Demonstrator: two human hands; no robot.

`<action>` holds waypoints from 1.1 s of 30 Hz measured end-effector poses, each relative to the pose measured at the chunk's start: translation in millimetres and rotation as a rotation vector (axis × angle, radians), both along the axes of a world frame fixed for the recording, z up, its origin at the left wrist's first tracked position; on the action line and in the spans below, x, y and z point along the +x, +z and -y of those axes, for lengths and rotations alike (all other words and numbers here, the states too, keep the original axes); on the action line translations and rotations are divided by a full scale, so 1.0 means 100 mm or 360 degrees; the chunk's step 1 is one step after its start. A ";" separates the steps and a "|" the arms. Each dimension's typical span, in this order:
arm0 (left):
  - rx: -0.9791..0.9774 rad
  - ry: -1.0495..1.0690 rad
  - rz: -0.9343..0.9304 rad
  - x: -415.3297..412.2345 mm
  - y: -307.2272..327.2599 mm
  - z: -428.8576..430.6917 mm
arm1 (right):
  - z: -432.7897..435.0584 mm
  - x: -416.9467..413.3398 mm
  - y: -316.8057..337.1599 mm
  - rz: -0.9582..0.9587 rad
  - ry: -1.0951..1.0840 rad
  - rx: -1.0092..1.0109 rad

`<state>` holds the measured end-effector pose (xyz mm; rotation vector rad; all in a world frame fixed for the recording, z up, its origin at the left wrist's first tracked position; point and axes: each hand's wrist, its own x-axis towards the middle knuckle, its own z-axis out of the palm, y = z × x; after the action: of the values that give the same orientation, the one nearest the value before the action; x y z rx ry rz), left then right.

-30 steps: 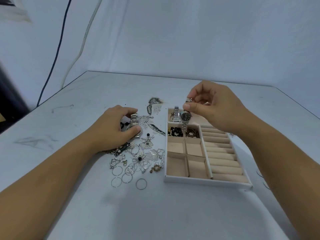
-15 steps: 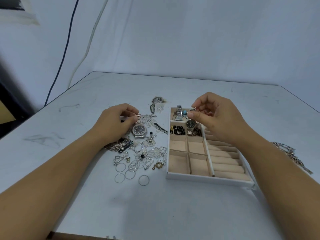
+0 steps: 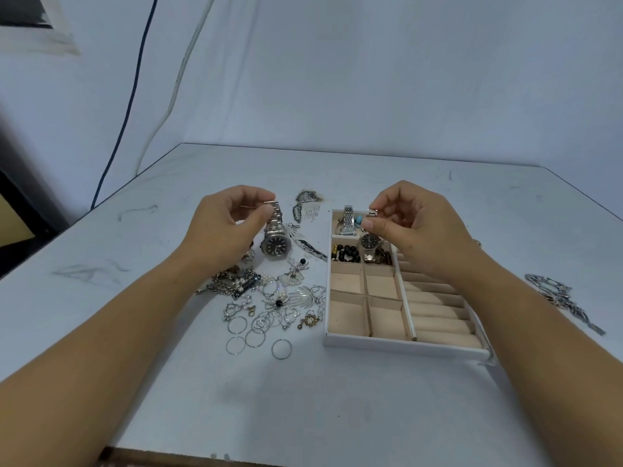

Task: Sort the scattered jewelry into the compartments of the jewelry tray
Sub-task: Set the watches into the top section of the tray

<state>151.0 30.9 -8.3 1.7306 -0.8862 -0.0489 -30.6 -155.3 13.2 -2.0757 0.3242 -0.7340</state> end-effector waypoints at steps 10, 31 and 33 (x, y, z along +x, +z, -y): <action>-0.0154 0.0029 -0.0039 -0.08 0.02 -0.02 | -0.05 -0.02 0.00 0.0033 0.0029 0.0028; -0.0038 -0.0072 0.0013 -0.04 -0.05 0.01 | -0.06 -0.05 -0.02 -0.0023 -0.0022 -0.0013; -0.0033 -0.0072 -0.0001 -0.05 -0.04 0.01 | -0.06 -0.04 -0.03 -0.0051 -0.0047 0.0005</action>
<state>146.1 30.4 -12.8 1.6909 -0.9226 -0.0699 -35.0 -149.1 10.5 -2.0852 0.3744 -0.7181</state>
